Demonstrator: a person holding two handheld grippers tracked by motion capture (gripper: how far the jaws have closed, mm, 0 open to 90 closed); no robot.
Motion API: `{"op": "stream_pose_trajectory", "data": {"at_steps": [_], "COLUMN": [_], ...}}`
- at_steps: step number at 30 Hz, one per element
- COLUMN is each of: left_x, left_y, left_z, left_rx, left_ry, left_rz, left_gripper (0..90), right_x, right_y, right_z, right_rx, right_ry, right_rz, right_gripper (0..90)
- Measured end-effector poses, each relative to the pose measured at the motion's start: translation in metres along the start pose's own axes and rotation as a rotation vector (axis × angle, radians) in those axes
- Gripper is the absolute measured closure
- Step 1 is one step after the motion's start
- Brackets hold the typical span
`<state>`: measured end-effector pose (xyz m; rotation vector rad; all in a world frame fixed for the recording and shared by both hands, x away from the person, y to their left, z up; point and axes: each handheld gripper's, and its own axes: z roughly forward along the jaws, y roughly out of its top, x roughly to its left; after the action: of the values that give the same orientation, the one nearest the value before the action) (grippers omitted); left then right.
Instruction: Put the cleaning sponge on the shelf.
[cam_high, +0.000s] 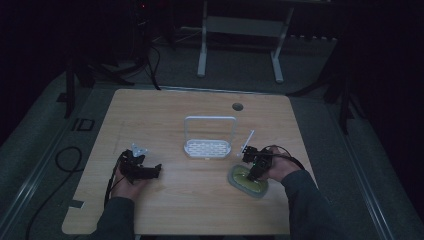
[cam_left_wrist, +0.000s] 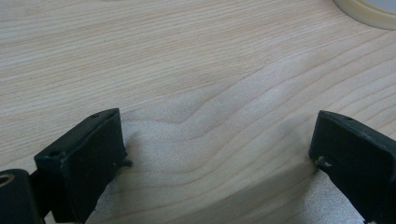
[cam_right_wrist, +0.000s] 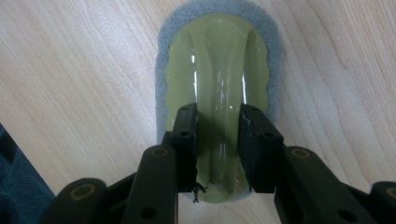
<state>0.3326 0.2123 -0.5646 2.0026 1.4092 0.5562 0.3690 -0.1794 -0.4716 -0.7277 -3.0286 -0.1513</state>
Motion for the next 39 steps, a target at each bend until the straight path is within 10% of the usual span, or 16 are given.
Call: {"op": "stream_pose_trajectory", "data": {"at_steps": [21, 39], "left_x": [0.0, 0.0], "left_y": [0.0, 0.0], "left_z": [0.0, 0.0], "left_rx": [0.0, 0.002], "left_ry": [0.0, 0.001], "left_rz": [0.0, 0.002], "left_gripper": [3.4, 3.4], "right_x": [0.004, 0.012], "right_y": [0.008, 0.015], "right_z": [0.002, -0.01], "right_rx": [0.056, 0.0], "right_ry": [-0.033, -0.101], "right_rz": [-0.049, -0.131], "right_gripper": [71.3, 71.5]}}
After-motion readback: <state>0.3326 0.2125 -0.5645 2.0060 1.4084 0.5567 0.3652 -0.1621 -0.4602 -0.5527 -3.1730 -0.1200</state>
